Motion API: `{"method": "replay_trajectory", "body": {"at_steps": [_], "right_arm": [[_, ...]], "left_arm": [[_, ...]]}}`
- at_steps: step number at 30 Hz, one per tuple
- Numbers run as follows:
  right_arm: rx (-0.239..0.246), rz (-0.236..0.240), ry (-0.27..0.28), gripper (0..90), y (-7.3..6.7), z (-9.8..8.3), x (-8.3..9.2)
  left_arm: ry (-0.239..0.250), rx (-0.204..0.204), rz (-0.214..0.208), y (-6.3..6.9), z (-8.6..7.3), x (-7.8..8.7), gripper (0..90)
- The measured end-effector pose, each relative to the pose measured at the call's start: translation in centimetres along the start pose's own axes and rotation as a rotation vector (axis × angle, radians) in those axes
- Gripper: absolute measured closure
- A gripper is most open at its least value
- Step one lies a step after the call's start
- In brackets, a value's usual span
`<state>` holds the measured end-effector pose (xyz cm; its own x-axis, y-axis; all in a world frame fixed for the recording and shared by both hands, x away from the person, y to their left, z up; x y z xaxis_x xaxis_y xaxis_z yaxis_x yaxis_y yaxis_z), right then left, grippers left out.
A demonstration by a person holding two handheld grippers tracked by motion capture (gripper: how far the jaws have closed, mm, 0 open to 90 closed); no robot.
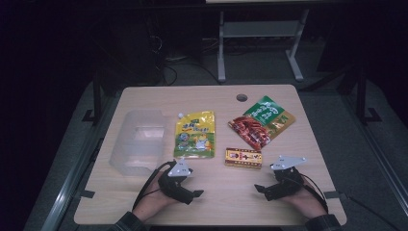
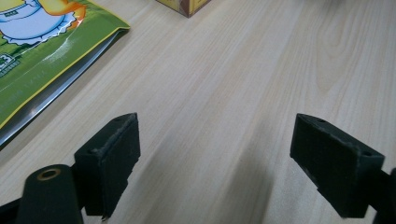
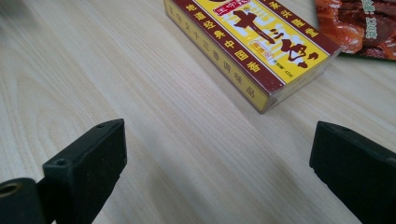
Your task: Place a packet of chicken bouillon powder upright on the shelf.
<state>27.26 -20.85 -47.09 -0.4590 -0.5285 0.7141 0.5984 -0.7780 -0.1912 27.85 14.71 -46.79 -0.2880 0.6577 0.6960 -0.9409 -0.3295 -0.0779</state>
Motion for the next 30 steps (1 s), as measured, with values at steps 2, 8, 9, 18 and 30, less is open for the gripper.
{"method": "replay_trajectory", "body": {"at_steps": [2, 8, 9, 18, 30], "right_arm": [[-0.007, 0.004, 0.005, 3.5, 0.0, 0.0, 0.0], [-0.016, 0.001, 0.004, 3.6, 0.1, 0.0, 0.1], [-0.018, 0.004, 0.003, 3.8, 0.1, 0.1, 0.1], [-0.038, -0.001, -0.011, 5.6, 0.2, 0.0, 0.2], [-0.041, 0.016, -0.002, 5.9, 0.2, -0.3, 0.6]], "left_arm": [[-0.005, 0.014, 0.004, -0.2, 0.1, 0.0, 18.0], [-0.005, 0.049, 0.014, -0.8, 0.8, 0.1, 33.4], [-0.008, 0.063, 0.017, -1.0, 1.2, 0.2, 37.7], [-0.017, 0.122, 0.059, -2.5, 3.1, -0.3, 73.3], [-0.018, 0.172, 0.132, -5.7, 6.0, -0.5, 89.6]]}}
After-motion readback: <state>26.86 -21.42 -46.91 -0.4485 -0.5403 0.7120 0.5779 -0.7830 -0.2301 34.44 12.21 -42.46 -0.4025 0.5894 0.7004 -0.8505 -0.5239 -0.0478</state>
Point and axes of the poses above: each handheld gripper's, and its own axes: x roughly backward along the jaws, z roughly out of its top, y roughly to its right, the point moved 1 cm from there along -x, roughly forward along the jaws, and after that the axes turned 11 degrees about -x, right-handed, at the moved point
